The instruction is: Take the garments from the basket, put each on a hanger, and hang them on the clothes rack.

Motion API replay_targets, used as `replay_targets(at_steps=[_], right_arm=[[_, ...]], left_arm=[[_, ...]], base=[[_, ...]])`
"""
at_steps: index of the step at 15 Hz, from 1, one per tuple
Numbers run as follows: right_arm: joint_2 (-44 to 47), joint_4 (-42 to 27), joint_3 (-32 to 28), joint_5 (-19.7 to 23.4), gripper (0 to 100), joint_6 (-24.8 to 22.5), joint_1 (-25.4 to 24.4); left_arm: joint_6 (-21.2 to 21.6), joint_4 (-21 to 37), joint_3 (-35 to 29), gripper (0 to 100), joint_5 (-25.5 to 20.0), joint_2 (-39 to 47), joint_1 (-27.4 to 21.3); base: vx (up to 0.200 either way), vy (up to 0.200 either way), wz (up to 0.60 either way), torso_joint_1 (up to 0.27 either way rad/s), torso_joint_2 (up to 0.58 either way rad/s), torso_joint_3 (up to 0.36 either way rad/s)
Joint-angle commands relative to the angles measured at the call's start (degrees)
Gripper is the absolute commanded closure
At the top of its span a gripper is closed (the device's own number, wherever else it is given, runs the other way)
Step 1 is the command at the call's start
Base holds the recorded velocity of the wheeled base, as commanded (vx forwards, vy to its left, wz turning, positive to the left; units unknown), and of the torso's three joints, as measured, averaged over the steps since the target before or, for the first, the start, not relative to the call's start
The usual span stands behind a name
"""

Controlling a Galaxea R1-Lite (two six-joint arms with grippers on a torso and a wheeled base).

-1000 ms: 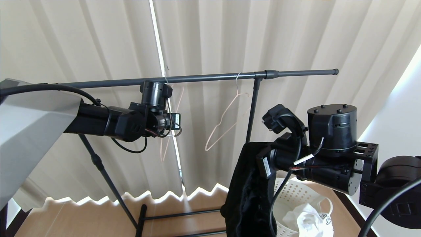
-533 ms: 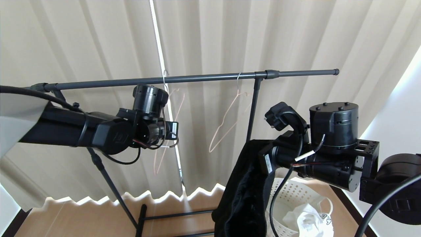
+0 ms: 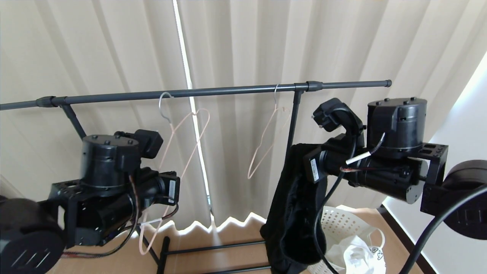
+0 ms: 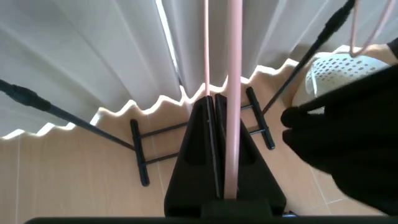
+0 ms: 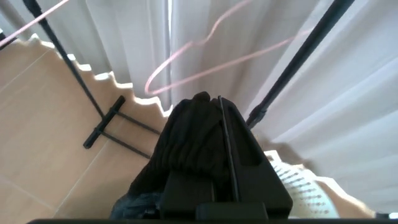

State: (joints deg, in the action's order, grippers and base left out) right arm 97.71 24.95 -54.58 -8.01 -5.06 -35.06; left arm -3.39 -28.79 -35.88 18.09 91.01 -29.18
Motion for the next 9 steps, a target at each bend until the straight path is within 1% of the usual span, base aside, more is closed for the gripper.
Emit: replay_targets(at_steps=[1,2,3,4,5,6,7,9], right_arm=[[-0.59,-8.69,-9.41,-4.65,100,-5.22,0.52],[0.11,-9.57,-10.37,-8.07,100,-5.14,0.52],[0.73,-8.96,-9.67,-9.57,100,-4.96,0.61],[0.73,-8.96,-9.67,-9.57,100,-4.96,0.61],[3.89,-3.25,-8.18,-12.38,100,-4.43,0.87],[4.60,-1.84,-8.62,-13.52,100,-4.52,0.96],[5.12,-0.96,-8.79,-16.25,100,-4.61,0.96],[5.74,-0.78,-8.70,-18.71,100,-4.70,0.87]], left_arm=[[2.07,-2.41,7.22,100,-1.30,-8.40,-1.23],[2.33,-3.37,9.77,100,-3.24,-9.80,-1.31],[2.42,-4.87,11.53,100,-4.91,-10.60,-1.23],[2.42,-4.87,11.53,100,-4.91,-10.60,-1.23],[2.77,-11.81,16.98,100,-11.24,-11.83,-1.14],[3.04,-13.66,18.12,100,-12.73,-11.65,-1.14],[4.00,-17.00,19.79,100,-14.58,-11.30,-1.14],[4.62,-20.51,21.55,100,-15.28,-11.03,-2.10]], base=[[0.000,0.000,0.00,0.000,0.00,0.000],[0.000,0.000,0.00,0.000,0.00,0.000],[0.000,0.000,0.00,0.000,0.00,0.000],[0.000,0.000,0.00,0.000,0.00,0.000],[0.000,0.000,0.00,0.000,0.00,0.000],[0.000,0.000,0.00,0.000,0.00,0.000],[0.000,0.000,0.00,0.000,0.00,0.000],[0.000,0.000,0.00,0.000,0.00,0.000]])
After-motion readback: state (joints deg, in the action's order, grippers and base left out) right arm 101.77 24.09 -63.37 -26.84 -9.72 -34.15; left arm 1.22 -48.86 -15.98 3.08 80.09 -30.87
